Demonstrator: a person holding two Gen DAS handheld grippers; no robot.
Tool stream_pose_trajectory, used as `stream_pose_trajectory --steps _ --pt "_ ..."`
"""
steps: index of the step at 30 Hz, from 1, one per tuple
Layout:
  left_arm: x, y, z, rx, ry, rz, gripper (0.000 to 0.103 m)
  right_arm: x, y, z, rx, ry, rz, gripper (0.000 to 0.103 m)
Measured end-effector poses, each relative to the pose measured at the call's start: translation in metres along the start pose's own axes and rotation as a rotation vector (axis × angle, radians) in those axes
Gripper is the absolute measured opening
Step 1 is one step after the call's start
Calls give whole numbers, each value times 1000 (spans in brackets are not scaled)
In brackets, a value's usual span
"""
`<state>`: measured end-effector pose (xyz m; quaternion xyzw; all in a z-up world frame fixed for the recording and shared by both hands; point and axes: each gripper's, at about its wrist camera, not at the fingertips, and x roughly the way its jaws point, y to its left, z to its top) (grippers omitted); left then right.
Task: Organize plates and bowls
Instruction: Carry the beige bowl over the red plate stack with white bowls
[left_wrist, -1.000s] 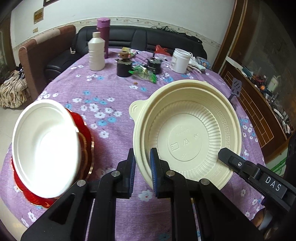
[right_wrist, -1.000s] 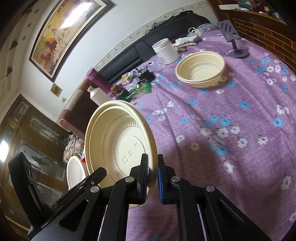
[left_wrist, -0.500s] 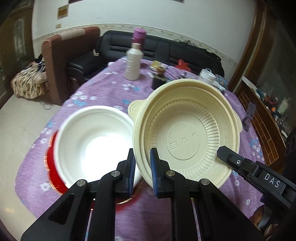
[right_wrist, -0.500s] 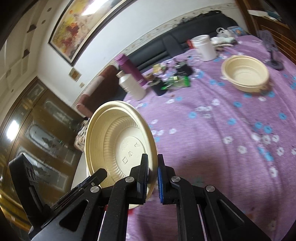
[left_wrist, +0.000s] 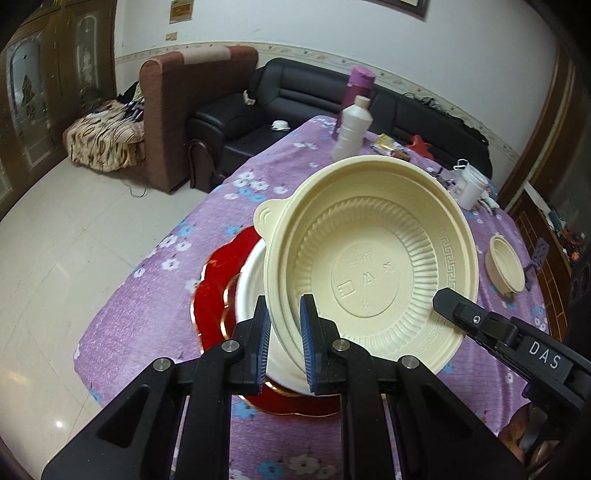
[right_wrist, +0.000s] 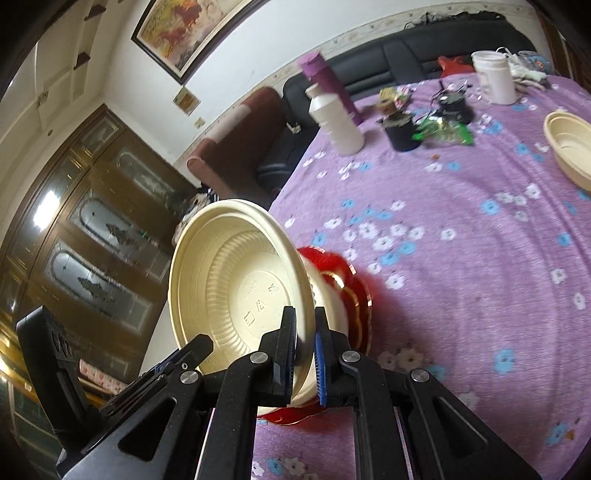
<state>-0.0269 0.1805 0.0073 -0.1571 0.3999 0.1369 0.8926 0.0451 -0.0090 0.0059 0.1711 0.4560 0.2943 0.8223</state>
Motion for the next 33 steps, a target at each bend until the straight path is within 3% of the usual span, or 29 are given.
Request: stream_pose_trajectory --steps 33 --pt "24 17 -11 -38 90 15 15 32 7 -4 -37 90 -61 9"
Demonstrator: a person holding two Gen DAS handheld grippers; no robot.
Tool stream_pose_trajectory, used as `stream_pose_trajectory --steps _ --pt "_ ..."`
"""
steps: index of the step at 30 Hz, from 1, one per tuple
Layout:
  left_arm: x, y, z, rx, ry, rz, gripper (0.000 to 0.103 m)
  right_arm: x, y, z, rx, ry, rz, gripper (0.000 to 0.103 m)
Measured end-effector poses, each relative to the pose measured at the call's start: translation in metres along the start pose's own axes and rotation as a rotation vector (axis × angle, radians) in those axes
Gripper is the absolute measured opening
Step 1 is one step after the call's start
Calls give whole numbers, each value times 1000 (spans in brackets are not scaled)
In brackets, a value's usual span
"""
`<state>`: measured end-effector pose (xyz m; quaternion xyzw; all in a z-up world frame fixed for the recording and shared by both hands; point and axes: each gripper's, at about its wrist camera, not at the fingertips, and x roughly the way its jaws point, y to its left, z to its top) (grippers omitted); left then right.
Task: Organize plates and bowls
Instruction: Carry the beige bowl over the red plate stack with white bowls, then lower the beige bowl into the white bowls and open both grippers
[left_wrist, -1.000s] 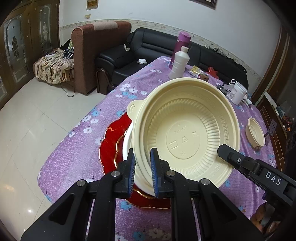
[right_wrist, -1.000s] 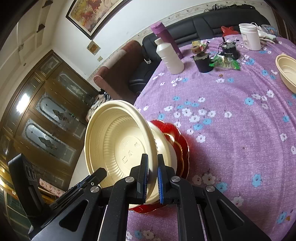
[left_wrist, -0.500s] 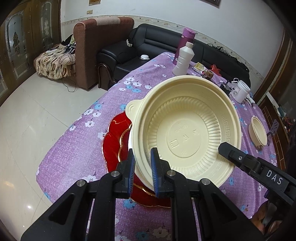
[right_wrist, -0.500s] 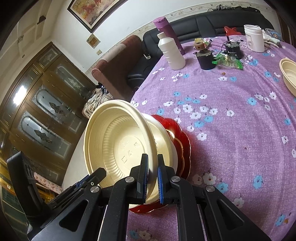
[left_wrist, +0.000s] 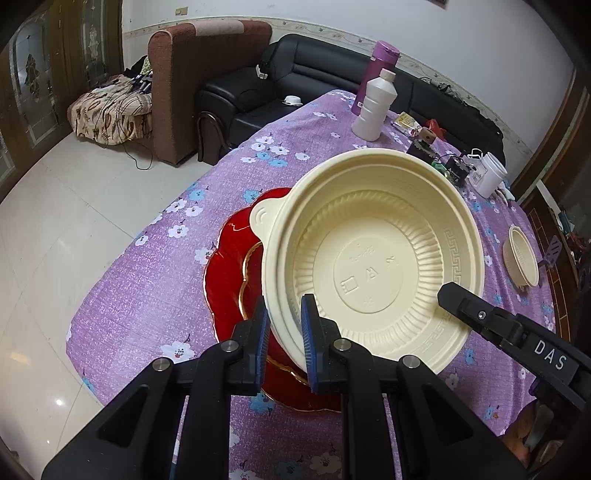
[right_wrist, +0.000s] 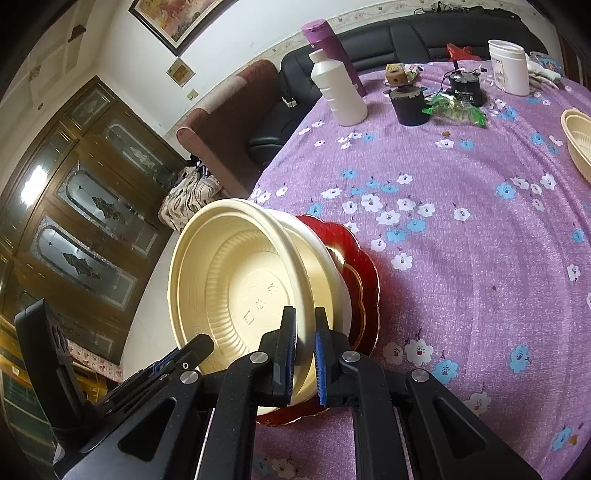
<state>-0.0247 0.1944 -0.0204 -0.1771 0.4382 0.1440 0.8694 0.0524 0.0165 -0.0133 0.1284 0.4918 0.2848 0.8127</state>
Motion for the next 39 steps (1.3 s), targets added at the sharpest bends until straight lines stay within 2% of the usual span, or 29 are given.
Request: stream_pose_trajectory --steps 11,15,20,33,35,36,37,39 --pt "7 4 -1 -2 24 5 15 7 1 0 2 24 -6 9" --pt "7 4 -2 0 28 6 15 8 1 0 4 31 -3 13" --pt "10 5 -1 -12 42 9 15 9 -1 0 14 36 1 13" --pt "10 7 -1 -27 49 16 15 6 0 0 12 27 1 13" --pt "8 9 0 -37 43 21 20 6 -1 0 13 29 1 14" --pt "6 11 0 -47 34 26 31 6 -1 0 15 30 3 16" --pt "3 14 1 -61 21 28 49 5 -1 0 17 29 6 18" --pt "-8 20 1 -101 -46 44 67 3 -3 1 29 21 23 36"
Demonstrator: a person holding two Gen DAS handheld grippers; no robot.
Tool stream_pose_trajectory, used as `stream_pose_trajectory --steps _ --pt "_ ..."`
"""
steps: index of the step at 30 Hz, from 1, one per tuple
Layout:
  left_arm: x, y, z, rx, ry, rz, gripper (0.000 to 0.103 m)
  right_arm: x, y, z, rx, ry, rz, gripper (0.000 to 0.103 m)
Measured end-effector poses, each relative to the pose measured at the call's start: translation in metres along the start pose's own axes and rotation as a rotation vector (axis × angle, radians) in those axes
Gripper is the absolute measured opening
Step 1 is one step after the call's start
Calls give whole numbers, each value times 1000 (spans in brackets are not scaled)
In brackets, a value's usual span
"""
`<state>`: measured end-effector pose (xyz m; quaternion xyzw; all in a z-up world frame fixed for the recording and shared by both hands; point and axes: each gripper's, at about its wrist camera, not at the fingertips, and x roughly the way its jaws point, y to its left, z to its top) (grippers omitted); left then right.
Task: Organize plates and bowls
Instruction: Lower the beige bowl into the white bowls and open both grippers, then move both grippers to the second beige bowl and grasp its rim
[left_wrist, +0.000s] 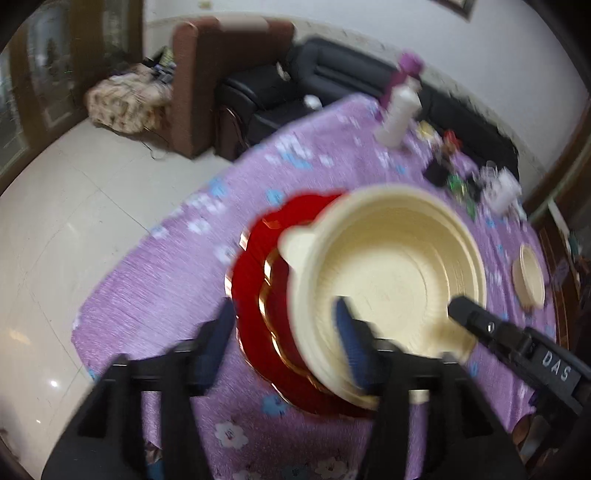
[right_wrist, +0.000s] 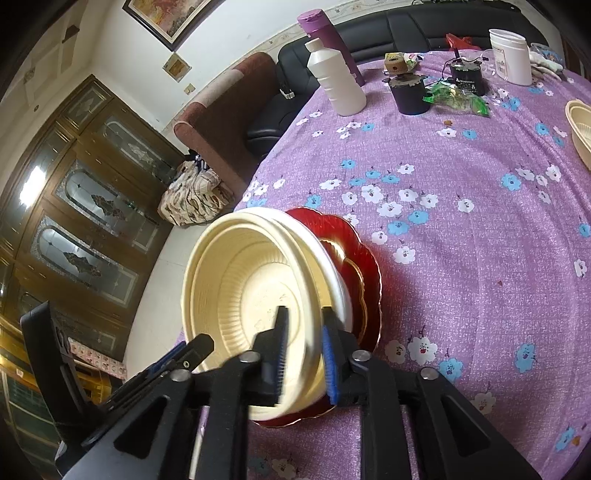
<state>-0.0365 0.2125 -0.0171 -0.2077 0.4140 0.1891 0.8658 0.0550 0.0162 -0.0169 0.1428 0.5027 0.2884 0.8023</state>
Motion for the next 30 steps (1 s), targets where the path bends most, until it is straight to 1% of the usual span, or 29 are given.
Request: stream_pose_trajectory --steps 1,2,3,5,6,8,10,12,14,16,18,19,21,25,27,30 --pt "-6 3 1 -18 -41 12 71 -2 -1 0 11 -6 14 41" --pt "-12 6 2 -37 -73 18 71 -4 -2 0 20 -10 26 51" --pt "-16 8 3 -54 -94 14 72 -7 -4 1 33 -19 42 55" --pt "-25 11 6 -96 -131 -8 75 -14 -7 2 55 -44 74 69" --pt "-30 11 7 -116 -150 -31 77 -19 -10 3 67 -62 78 76" --pt "-34 7 9 -119 -167 -51 78 -28 -15 4 85 -91 84 83" --pt "-36 -1 9 -98 -184 -65 78 -31 -21 6 93 -81 109 83" --pt "-36 -9 10 -80 -183 -65 78 -34 -26 7 110 -73 138 83" --pt "-37 -15 9 -72 -179 -71 78 -43 -32 8 123 -100 163 83" --pt "-36 -27 10 -57 -174 -78 78 -51 -39 8 132 -122 168 83" --pt "-36 -44 11 -18 -160 -100 79 -60 -53 9 146 -128 153 83" --pt "-34 -55 10 11 -146 -109 81 -65 -62 9 157 -133 141 83" --pt "-28 -82 8 78 -104 -141 81 -73 -81 11 183 -147 121 83" --pt "-10 -150 -2 223 -7 -211 81 -98 -134 12 263 -174 68 83" --pt "2 -186 -7 272 52 -244 81 -117 -167 14 314 -200 17 83" --pt "17 -236 -15 329 118 -277 80 -144 -210 18 392 -244 -39 83"
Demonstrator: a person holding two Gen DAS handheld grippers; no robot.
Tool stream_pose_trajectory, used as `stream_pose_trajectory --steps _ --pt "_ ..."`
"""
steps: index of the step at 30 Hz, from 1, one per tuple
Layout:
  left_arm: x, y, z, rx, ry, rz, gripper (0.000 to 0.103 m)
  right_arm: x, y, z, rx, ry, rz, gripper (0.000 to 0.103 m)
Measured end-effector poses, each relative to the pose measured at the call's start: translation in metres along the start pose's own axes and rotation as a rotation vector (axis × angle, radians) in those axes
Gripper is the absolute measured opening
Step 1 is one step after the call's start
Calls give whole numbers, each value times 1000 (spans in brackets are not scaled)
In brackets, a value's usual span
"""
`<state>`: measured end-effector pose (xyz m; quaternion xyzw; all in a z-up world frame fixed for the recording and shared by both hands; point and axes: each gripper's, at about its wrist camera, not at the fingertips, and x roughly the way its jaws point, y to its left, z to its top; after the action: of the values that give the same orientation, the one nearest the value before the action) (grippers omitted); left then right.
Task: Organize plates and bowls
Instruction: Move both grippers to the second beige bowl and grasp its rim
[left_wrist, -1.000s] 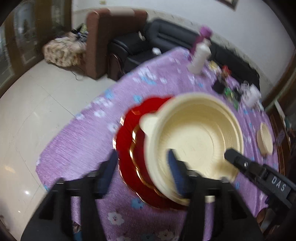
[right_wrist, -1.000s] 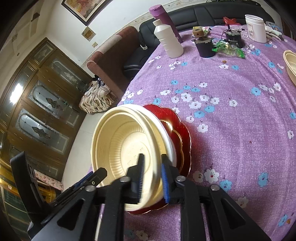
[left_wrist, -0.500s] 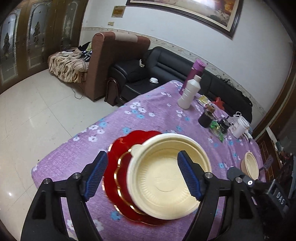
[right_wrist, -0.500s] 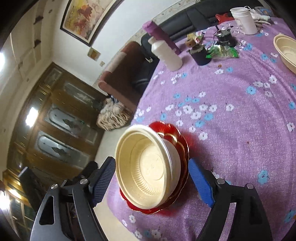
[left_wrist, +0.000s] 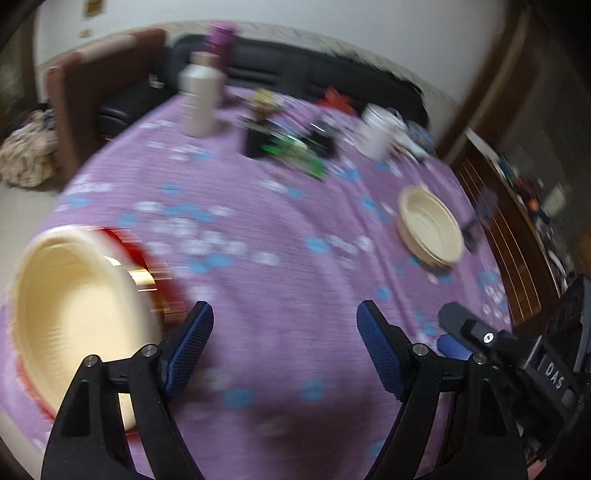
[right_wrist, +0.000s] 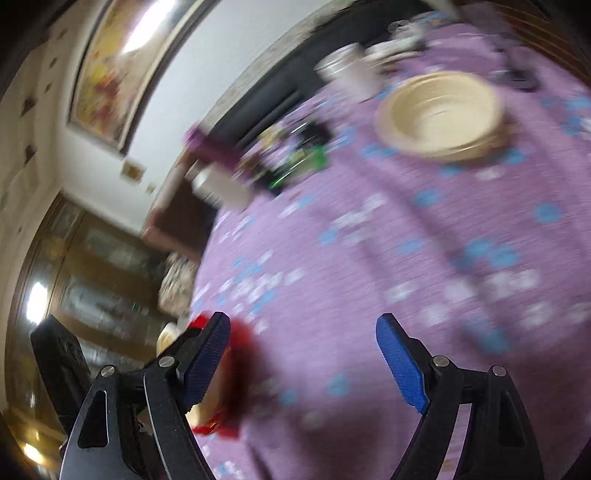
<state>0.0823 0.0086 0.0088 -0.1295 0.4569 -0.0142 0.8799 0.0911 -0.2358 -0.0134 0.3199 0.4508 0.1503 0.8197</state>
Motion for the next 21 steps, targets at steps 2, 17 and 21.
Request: stream_pose_trajectory --steps 2,17,21 --pt "21 -29 9 29 46 -20 80 -15 -28 22 51 -44 -52 83" --pt "148 -149 67 76 111 50 80 13 -125 154 177 -82 -193 60" --pt "166 -155 74 76 109 68 80 32 -136 167 191 -58 -208 45"
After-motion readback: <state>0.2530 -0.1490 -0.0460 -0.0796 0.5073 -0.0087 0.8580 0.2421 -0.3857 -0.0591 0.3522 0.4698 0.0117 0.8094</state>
